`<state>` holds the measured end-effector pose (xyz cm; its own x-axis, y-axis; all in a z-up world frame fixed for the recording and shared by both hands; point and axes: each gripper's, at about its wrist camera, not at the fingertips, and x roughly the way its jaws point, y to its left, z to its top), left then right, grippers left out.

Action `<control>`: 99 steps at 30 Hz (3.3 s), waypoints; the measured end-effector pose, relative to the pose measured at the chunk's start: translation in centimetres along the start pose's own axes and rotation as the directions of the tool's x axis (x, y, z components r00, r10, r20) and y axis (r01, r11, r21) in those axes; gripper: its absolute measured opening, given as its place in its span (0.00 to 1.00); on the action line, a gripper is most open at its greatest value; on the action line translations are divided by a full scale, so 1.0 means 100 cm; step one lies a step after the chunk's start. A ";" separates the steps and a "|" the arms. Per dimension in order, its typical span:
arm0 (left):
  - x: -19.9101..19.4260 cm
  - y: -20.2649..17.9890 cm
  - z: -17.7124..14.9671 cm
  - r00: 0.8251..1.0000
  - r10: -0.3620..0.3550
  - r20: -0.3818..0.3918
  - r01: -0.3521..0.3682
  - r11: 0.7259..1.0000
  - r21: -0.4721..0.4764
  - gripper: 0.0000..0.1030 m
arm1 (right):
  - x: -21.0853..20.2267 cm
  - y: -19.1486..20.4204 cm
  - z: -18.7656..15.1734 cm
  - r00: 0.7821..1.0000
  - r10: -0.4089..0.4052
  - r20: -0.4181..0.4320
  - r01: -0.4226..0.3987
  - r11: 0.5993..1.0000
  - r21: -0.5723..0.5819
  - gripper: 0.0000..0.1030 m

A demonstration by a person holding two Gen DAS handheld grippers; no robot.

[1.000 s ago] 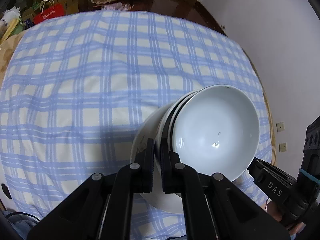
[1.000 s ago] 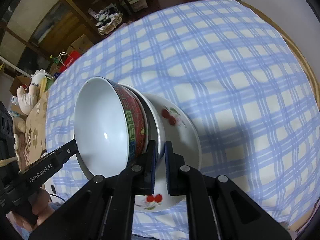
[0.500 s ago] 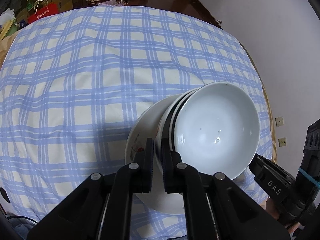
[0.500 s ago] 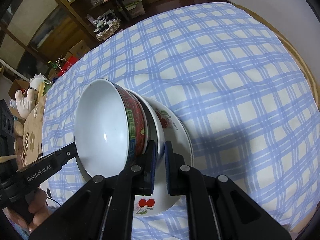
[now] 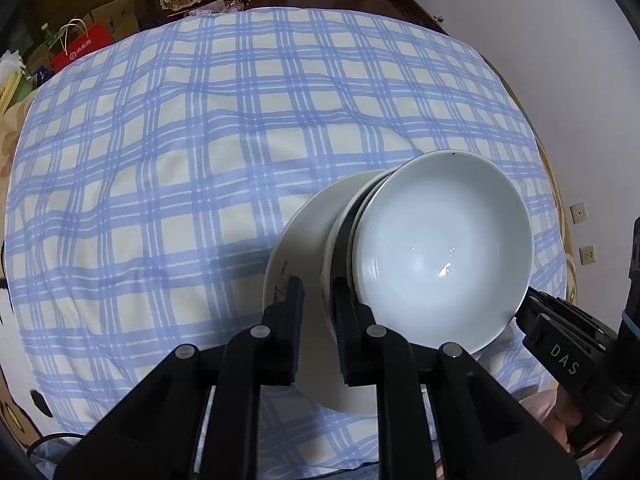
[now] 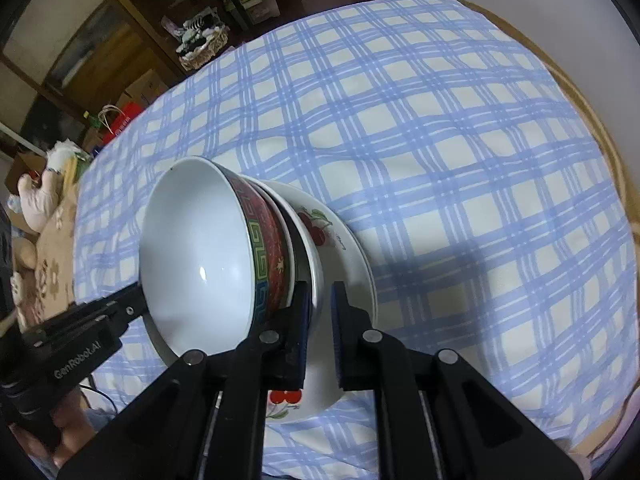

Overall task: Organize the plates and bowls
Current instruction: 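Lift the bowl stack with both grippers and carry it over the cherry plates, then lower the bowl stack onto the cherry plate stack with both grippers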

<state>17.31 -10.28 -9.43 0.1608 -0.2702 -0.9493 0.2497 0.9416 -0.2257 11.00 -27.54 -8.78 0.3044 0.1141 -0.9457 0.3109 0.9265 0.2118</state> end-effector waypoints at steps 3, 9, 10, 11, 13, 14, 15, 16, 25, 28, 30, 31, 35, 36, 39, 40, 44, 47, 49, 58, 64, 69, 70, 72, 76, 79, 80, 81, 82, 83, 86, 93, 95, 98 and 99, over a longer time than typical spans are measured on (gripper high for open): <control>0.000 0.002 0.001 1.000 -0.013 -0.021 0.013 1.000 -0.001 0.16 | 0.000 0.001 0.001 1.000 -0.003 -0.007 0.003 1.000 -0.008 0.11; 0.001 0.007 0.002 0.997 -0.055 -0.045 0.054 0.998 -0.020 0.16 | -0.001 0.000 0.002 1.000 0.005 -0.022 -0.005 1.000 -0.007 0.11; 0.000 0.007 0.002 0.997 -0.063 -0.042 0.062 0.998 -0.021 0.16 | -0.001 0.000 0.002 1.000 0.007 -0.023 -0.008 1.000 -0.007 0.11; 0.000 0.008 0.002 0.996 -0.074 -0.042 0.073 0.997 -0.027 0.16 | -0.001 -0.001 0.002 1.000 0.010 -0.024 -0.011 1.000 -0.006 0.11; -0.001 0.010 0.002 0.995 -0.092 -0.042 0.091 0.995 -0.037 0.16 | -0.001 -0.002 0.003 0.999 0.017 -0.028 -0.018 1.000 -0.006 0.11; -0.001 0.010 0.002 0.995 -0.093 -0.042 0.092 0.995 -0.037 0.16 | -0.001 -0.002 0.002 0.999 0.020 -0.029 -0.020 1.000 -0.006 0.11; -0.002 0.009 0.001 0.995 -0.091 -0.040 0.090 0.995 -0.037 0.16 | -0.002 -0.002 0.002 0.999 0.020 -0.029 -0.020 1.000 -0.010 0.11; -0.003 0.008 0.001 0.995 -0.090 -0.036 0.089 0.996 -0.032 0.16 | -0.002 -0.002 0.002 0.999 0.017 -0.029 -0.017 1.000 -0.015 0.11; -0.009 0.006 0.001 0.999 -0.036 -0.011 0.036 0.999 -0.024 0.24 | -0.004 0.000 0.002 0.999 0.028 -0.040 -0.030 0.999 -0.039 0.11; -0.007 0.010 -0.001 1.000 -0.015 -0.019 0.014 0.999 -0.042 0.31 | -0.003 0.003 0.001 0.999 0.011 -0.047 -0.013 0.998 -0.058 0.14; -0.006 0.012 -0.002 1.000 -0.007 -0.029 0.005 0.999 -0.050 0.35 | -0.003 0.001 0.001 0.999 0.011 -0.045 -0.014 0.999 -0.047 0.16; -0.005 0.014 -0.002 0.999 -0.003 -0.037 0.001 0.998 -0.057 0.37 | -0.003 0.000 0.001 0.999 0.013 -0.046 -0.015 0.999 -0.045 0.18; -0.004 0.016 -0.004 0.998 0.030 -0.049 -0.033 0.998 -0.047 0.43 | -0.003 -0.003 0.001 0.999 0.011 -0.048 -0.014 0.999 -0.047 0.22; -0.003 0.016 -0.004 0.998 0.037 -0.052 -0.039 0.998 -0.046 0.45 | -0.002 -0.003 0.001 0.999 0.011 -0.050 -0.013 0.999 -0.046 0.23; -0.003 0.018 -0.005 0.997 0.048 -0.057 -0.051 0.998 -0.046 0.49 | -0.003 -0.004 0.001 0.999 0.007 -0.047 -0.009 0.999 -0.047 0.26; -0.003 0.017 -0.005 0.997 0.054 -0.058 -0.056 0.998 -0.035 0.49 | -0.003 -0.004 0.001 0.999 0.009 -0.049 -0.011 0.999 -0.042 0.27; -0.003 0.017 -0.004 0.996 0.040 -0.079 -0.042 0.999 -0.023 0.49 | -0.003 -0.006 0.000 0.998 0.015 -0.053 -0.017 0.999 -0.035 0.28; -0.003 0.019 -0.004 0.996 0.025 -0.089 -0.027 0.999 -0.017 0.49 | -0.001 -0.009 -0.001 0.997 0.033 -0.069 -0.034 0.999 -0.021 0.29; -0.004 0.019 -0.004 0.995 0.032 -0.091 -0.034 0.999 -0.017 0.49 | 0.000 -0.009 -0.002 0.997 0.033 -0.076 -0.035 0.999 -0.025 0.32; -0.007 0.022 -0.005 0.997 0.006 -0.078 -0.007 1.000 -0.006 0.49 | -0.002 -0.011 -0.001 0.996 0.045 -0.072 -0.048 0.998 -0.040 0.35; 0.000 0.027 -0.006 0.992 -0.036 -0.118 0.038 0.999 0.015 0.49 | -0.003 -0.011 -0.002 0.997 0.042 -0.070 -0.047 0.996 -0.072 0.37; 0.001 0.025 -0.005 0.992 -0.029 -0.125 0.035 0.998 0.043 0.49 | -0.004 -0.010 -0.002 0.997 0.034 -0.073 -0.041 0.995 -0.096 0.37; 0.001 0.023 -0.004 0.992 -0.022 -0.123 0.029 0.998 0.053 0.49 | -0.004 -0.011 -0.001 0.996 0.033 -0.079 -0.040 0.995 -0.092 0.37; 0.000 0.018 -0.002 0.994 -0.001 -0.113 0.009 0.997 0.072 0.49 | -0.003 -0.012 0.000 0.995 0.038 -0.095 -0.045 0.996 -0.077 0.37; -0.005 0.003 -0.003 0.997 0.066 -0.043 -0.060 0.990 0.125 0.49 | -0.003 -0.013 0.001 0.993 0.031 -0.116 -0.038 0.998 -0.055 0.37; -0.006 -0.003 -0.004 0.995 0.101 -0.011 -0.098 0.985 0.143 0.51 | 0.000 -0.015 0.001 0.988 0.039 -0.147 -0.045 0.998 -0.035 0.37; -0.006 -0.004 -0.004 0.994 0.107 -0.010 -0.104 0.984 0.143 0.51 | 0.001 -0.016 0.001 0.986 0.047 -0.158 -0.052 0.998 -0.029 0.37; -0.006 -0.005 -0.004 0.994 0.109 -0.007 -0.106 0.984 0.143 0.51 | 0.001 -0.017 0.001 0.985 0.054 -0.164 -0.058 0.998 -0.024 0.37; -0.006 -0.005 -0.005 0.995 0.104 -0.002 -0.102 0.984 0.145 0.51 | 0.002 -0.018 0.001 0.984 0.055 -0.172 -0.060 0.998 -0.025 0.37; -0.005 -0.004 -0.004 0.996 0.093 -0.005 -0.092 0.987 0.132 0.51 | 0.002 -0.018 0.000 0.982 0.051 -0.183 -0.058 0.998 -0.033 0.37; -0.005 0.005 -0.006 0.998 0.057 -0.011 -0.056 0.994 0.093 0.51 | -0.001 -0.015 -0.003 0.983 0.034 -0.180 -0.046 0.997 -0.067 0.37; -0.003 0.025 -0.010 0.998 -0.049 -0.038 0.049 0.999 0.008 0.50 | -0.008 -0.007 -0.010 0.990 0.010 -0.141 -0.031 0.989 -0.147 0.37; -0.005 0.023 -0.011 0.999 -0.044 -0.030 0.045 0.999 0.017 0.50 | -0.009 -0.009 -0.009 0.991 0.018 -0.132 -0.037 0.989 -0.143 0.37; -0.006 0.023 -0.011 0.998 -0.056 -0.026 0.056 0.998 0.015 0.48 | -0.013 -0.012 -0.007 0.994 0.033 -0.102 -0.047 0.989 -0.138 0.37; -0.006 0.026 -0.010 0.997 -0.074 -0.021 0.074 0.997 -0.002 0.48 | -0.014 -0.013 -0.006 0.995 0.038 -0.091 -0.050 0.989 -0.140 0.37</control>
<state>16.86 -7.49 -9.62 0.1216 -0.3349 -0.9344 0.2595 0.9193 -0.2957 9.65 -28.67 -7.86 0.2328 0.1812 -0.9555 0.1661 0.9606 0.2227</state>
